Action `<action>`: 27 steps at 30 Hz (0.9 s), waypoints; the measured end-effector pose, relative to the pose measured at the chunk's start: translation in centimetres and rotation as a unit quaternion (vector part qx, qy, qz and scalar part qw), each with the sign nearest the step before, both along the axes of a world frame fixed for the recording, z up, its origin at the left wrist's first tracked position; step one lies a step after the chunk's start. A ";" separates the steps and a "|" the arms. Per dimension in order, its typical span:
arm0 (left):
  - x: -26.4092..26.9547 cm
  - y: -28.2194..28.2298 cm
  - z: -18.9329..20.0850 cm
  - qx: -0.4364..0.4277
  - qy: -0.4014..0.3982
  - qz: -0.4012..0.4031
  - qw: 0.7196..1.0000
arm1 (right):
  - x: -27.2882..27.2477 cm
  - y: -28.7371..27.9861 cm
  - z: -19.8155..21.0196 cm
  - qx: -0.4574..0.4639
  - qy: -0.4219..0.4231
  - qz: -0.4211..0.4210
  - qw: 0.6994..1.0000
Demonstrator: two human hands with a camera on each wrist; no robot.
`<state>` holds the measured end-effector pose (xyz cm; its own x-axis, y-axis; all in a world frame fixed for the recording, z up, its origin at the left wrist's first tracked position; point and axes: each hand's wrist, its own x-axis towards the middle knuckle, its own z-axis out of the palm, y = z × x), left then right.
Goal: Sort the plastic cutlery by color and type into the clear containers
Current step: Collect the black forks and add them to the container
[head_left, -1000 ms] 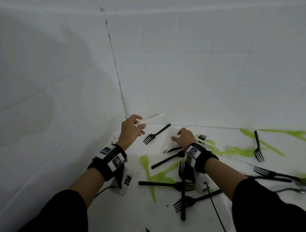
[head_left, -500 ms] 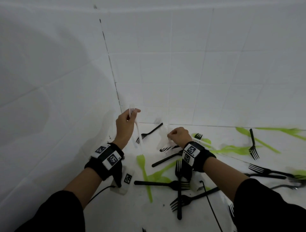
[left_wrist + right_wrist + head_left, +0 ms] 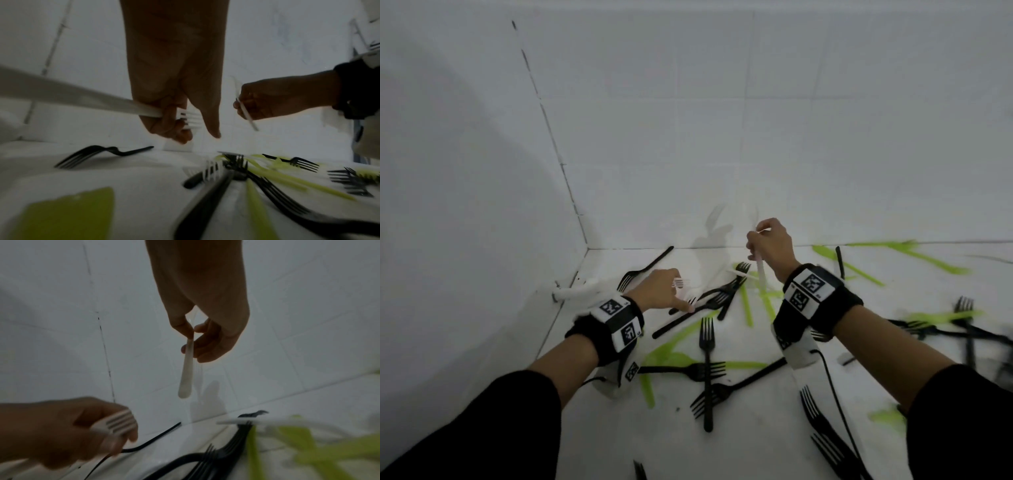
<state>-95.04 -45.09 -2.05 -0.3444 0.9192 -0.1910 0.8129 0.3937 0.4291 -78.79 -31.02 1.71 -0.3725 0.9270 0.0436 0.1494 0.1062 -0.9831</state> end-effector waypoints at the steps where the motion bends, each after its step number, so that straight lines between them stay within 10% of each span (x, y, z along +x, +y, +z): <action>1: 0.1 0.2 -0.1 -0.022 0.010 -0.011 1.000 | 0.7 0.3 -0.1 -0.004 -0.028 -0.008 1.000; 7: -0.1 1.0 -0.2 -0.001 0.052 -0.013 0.999 | 3.4 1.7 -2.7 0.035 -0.286 0.027 0.957; 13: -0.6 0.2 2.5 0.165 -0.077 0.054 0.982 | 4.4 1.8 -5.2 0.106 -0.418 0.092 0.898; 27: 0.1 -2.3 5.0 0.347 -0.260 0.137 0.891 | 5.2 -2.0 -1.4 0.063 -0.103 0.005 0.993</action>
<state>-94.95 -47.39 2.96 -0.6048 0.7731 0.1913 0.3471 0.0397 0.9370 -73.60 -33.01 0.34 -0.3950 0.9151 0.0803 0.3439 0.2284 -0.9108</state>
